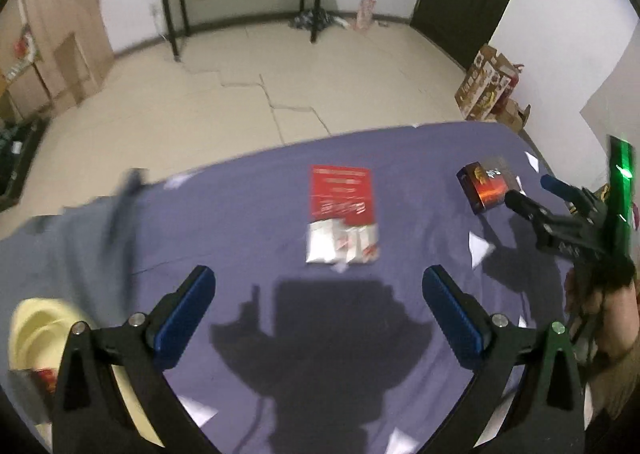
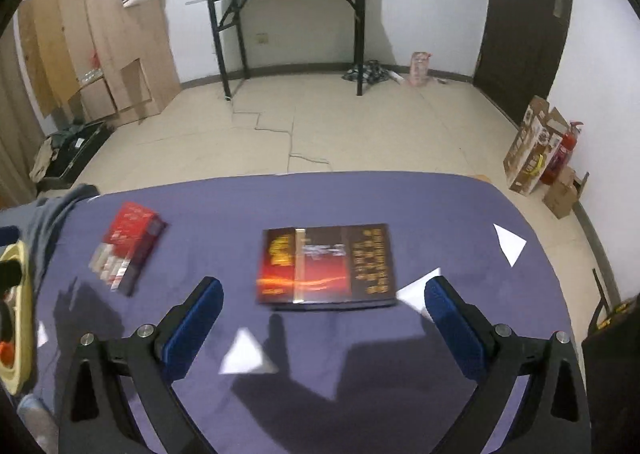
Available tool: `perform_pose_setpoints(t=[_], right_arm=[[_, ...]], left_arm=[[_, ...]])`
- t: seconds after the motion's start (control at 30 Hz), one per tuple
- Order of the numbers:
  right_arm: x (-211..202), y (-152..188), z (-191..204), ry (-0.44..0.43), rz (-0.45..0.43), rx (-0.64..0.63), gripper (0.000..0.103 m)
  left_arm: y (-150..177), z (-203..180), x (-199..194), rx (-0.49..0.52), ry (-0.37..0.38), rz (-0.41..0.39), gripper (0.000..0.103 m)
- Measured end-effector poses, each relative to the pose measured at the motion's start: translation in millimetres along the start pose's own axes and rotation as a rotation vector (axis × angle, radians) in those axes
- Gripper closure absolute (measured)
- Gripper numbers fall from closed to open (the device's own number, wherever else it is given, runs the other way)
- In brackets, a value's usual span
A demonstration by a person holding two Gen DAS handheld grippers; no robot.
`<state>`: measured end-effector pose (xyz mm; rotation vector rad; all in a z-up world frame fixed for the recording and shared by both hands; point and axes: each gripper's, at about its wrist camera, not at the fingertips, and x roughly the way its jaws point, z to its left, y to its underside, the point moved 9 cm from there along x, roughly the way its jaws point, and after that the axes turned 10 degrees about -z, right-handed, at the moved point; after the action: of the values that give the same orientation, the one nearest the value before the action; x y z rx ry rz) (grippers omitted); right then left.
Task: Organize rigid objects
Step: 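Grasp the red-and-white box with the left tool while the right tool grasps the dark brown box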
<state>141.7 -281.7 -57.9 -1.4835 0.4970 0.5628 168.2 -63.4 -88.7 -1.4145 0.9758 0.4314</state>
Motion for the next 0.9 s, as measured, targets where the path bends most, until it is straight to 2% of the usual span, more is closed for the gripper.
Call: perform_pose_setpoints(t=[0.1,0.23,0.33,0.4,0.5,0.57,0.63,0.67,0.73,0.77,0.9], right_arm=[[23.1,6.3,3.8,-0.023,0.026,-0.015,0.0],[51.9,5.6,22.4,-0.047,0.04,-0.057,0.0],[67.3,2.6,21.9,0.009,0.046,-0.126,0.0],[80.5,8.7,15.9,0.045,0.078,-0.102,0.0],[91.2,10.0,16.2,0.036,0.067,-0.082,0.0],[95.1,8.2,17.9,0.021,0.053,-0.09,0.0],[101.2,7.7,19.3,-0.002,0.048,-0.093,0.0],[103.2,6.8,19.7,-0.014,0.041,-0.091,0.001],[96.9,10.4,9.6,-0.026,0.001,-0.099,0.012],[96.7,10.2,8.5,-0.029,-0.015,-0.112,0.014],[84.8,30.3,5.9,-0.066,-0.041,-0.151,0.014]], left_arm=[[2.6,-10.1,41.0,0.018,-0.016,0.033,0.0],[3.6,-5.7,70.6,0.022,-0.046,0.051,0.0],[7.3,0.2,84.0,-0.013,-0.048,0.072,0.0],[7.6,1.0,87.2,-0.004,-0.056,0.063,0.0],[4.7,-0.3,85.7,-0.004,-0.049,0.04,0.002],[2.4,3.7,83.2,-0.024,-0.048,0.029,0.013],[0.4,7.6,78.8,-0.037,-0.053,0.015,0.038],[-0.6,7.2,78.0,-0.043,-0.047,0.01,0.045],[-1.4,5.9,77.0,-0.043,-0.04,0.004,0.045],[-0.6,5.1,76.4,-0.04,-0.036,0.002,0.045],[4.2,2.9,74.1,-0.027,-0.035,0.005,0.045]])
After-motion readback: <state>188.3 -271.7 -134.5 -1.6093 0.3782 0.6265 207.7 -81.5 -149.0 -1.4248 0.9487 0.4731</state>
